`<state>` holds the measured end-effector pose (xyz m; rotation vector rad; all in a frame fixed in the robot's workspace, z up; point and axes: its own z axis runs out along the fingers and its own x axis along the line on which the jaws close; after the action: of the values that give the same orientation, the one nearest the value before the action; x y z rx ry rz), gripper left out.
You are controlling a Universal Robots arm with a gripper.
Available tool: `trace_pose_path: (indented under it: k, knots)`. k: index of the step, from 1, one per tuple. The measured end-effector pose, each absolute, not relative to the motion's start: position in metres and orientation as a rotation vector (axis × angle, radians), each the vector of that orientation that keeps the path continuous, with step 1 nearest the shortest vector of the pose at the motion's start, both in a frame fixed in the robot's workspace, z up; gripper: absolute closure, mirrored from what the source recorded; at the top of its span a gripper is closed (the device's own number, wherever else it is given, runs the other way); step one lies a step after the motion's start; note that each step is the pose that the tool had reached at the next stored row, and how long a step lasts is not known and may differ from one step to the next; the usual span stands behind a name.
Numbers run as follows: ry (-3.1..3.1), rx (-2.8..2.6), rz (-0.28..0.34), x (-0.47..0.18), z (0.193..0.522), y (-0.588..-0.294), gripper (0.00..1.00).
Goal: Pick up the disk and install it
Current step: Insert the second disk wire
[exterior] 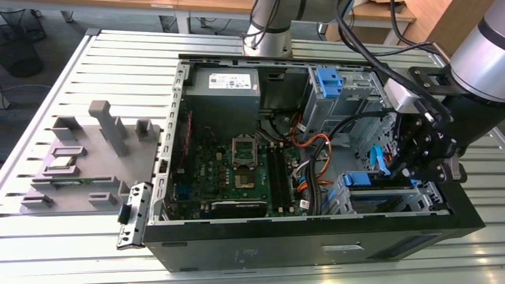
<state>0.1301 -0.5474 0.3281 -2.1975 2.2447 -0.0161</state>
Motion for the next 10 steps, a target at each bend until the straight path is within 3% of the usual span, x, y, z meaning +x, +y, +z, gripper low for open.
trace_pose_path:
  k: [10]
  knots:
    - [2.245,-2.198,-0.016,0.130,0.347,-0.547,0.76]
